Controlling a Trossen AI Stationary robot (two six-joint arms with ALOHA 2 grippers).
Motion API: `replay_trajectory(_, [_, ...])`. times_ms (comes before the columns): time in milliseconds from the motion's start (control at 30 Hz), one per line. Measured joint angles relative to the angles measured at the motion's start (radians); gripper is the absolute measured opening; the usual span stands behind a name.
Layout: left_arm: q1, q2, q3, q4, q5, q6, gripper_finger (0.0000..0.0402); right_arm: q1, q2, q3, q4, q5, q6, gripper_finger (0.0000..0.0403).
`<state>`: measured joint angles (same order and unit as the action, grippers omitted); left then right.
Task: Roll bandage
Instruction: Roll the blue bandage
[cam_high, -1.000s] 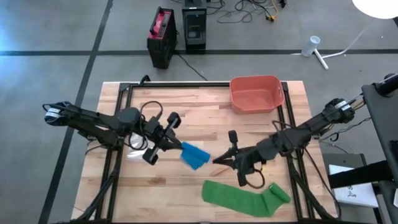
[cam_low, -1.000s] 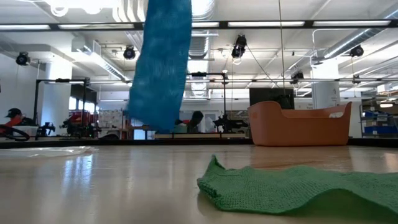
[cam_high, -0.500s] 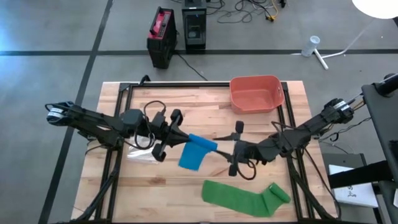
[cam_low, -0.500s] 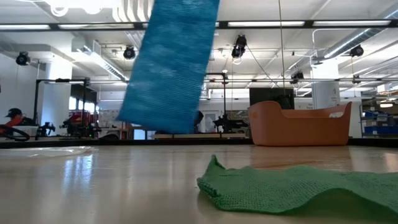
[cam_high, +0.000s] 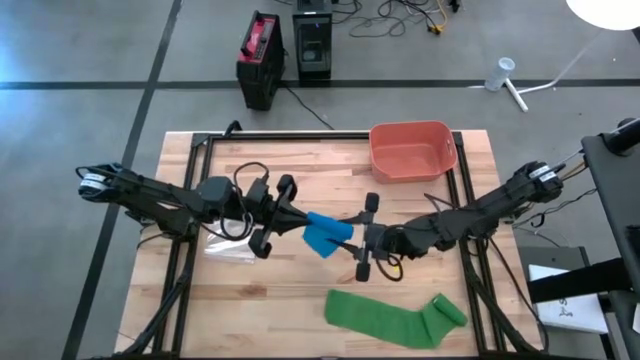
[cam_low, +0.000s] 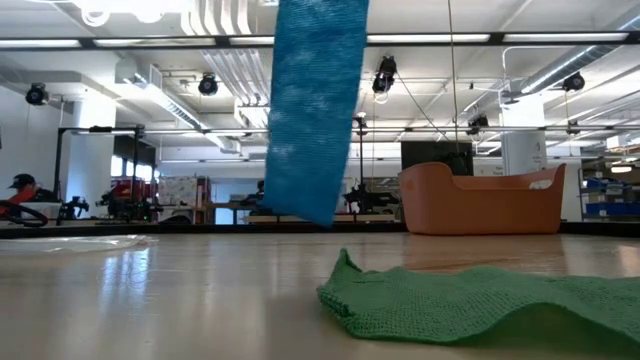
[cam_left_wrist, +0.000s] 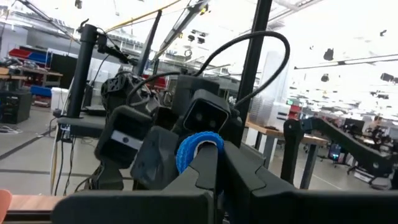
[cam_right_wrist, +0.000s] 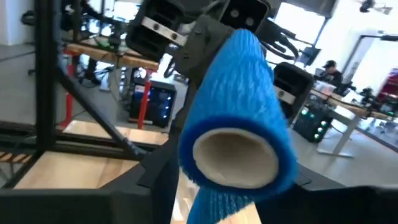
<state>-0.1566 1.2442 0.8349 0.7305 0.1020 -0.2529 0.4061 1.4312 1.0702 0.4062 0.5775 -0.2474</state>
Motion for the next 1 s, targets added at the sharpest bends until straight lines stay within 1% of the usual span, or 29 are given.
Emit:
replay_trajectory(100, [0.0,0.0,0.0,0.005,0.0,-0.017,0.0,0.0,0.013,0.0,0.057,0.052,-0.033,0.012])
replay_trajectory(267, [-0.004,0.0,0.0,0.03,0.042,-0.056,0.0,0.002,0.026,-0.002,0.096,0.077,-0.13,0.0021])
replay_trajectory(300, [-0.004,0.0,0.0,0.03,0.058,-0.067,0.0,0.002,0.024,-0.002,0.099,0.08,-0.154,0.0011])
replay_trajectory(333, [-0.006,-0.001,0.0,0.033,0.078,-0.08,0.0,0.002,0.021,-0.002,0.1,0.091,-0.174,0.0009])
replay_trajectory(467, [-0.009,-0.002,0.0,0.028,0.163,-0.132,0.0,0.002,0.01,-0.004,0.101,0.201,-0.287,0.0006])
replay_trajectory(633, [-0.013,-0.002,0.0,-0.066,0.195,-0.143,0.0,0.002,-0.013,0.004,0.106,0.209,-0.445,0.0002])
replay_trajectory(800, [-0.013,-0.001,0.0,-0.205,0.189,-0.117,0.0,0.001,-0.042,0.028,0.106,0.209,-0.549,0.0001])
replay_trajectory(900, [-0.012,0.005,0.0,-0.258,0.142,-0.115,0.0,0.001,-0.06,0.045,0.106,0.209,-0.595,0.0001])
replay_trajectory(1000, [-0.012,0.014,0.0,-0.287,0.124,-0.107,0.0,0.001,-0.07,0.058,0.103,0.208,-0.617,0.0001])
